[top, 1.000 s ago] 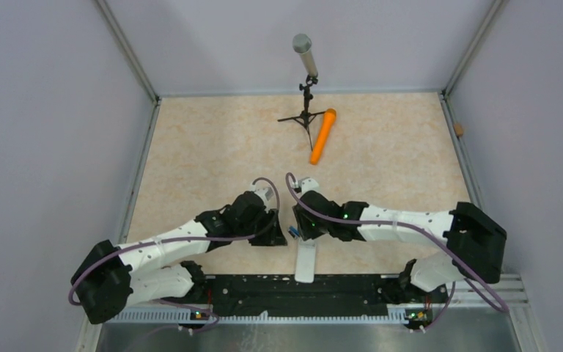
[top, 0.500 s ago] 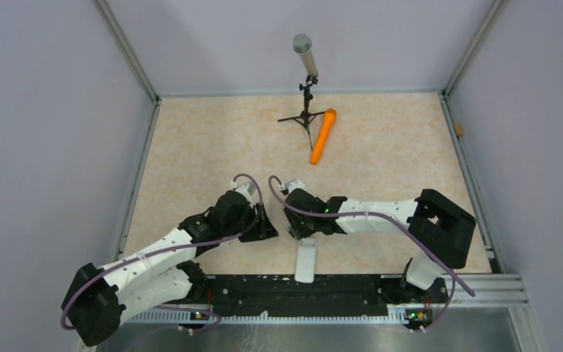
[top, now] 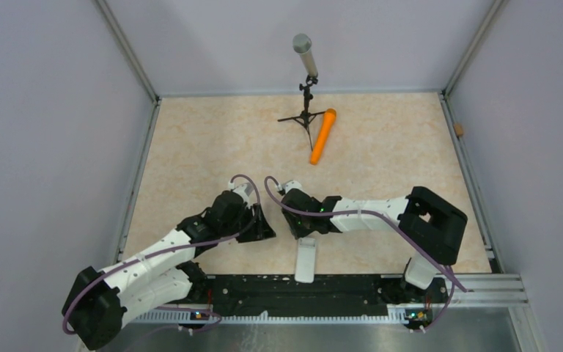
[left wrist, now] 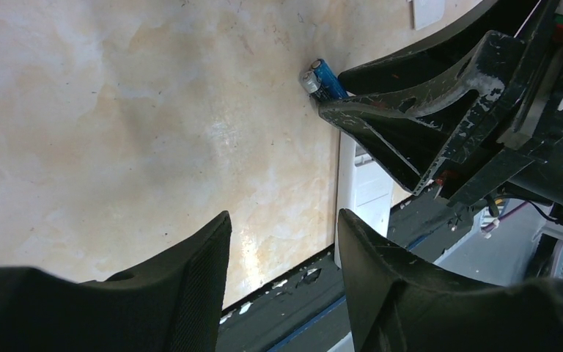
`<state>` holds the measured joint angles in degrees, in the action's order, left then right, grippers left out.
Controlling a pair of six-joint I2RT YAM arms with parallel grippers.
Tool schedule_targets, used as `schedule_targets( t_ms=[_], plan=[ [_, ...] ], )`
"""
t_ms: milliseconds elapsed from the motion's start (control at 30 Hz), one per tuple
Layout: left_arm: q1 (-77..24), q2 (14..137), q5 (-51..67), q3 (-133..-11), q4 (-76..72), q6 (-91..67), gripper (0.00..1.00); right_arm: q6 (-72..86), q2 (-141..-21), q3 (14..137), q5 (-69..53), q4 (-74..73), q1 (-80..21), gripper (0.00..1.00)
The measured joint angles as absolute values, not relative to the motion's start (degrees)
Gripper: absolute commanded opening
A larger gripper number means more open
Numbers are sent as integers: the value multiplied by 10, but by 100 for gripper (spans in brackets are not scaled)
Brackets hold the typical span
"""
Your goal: Load the batteries into the remote control
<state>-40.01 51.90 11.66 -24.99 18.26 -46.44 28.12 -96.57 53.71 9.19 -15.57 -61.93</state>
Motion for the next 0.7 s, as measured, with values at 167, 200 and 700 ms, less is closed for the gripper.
schedule_targets(
  t_ms=[167,200,700],
  plan=[
    [-394,519,126,-249,182,-462,57,283,-966,537,91,-154,-619,33],
    [-393,519,126,-249,182,-461,56,283,-965,537,91,-154,-619,34],
    [-389,520,139,-245,180,-461,56,286,-917,537,113,-166,-618,26]
  ],
)
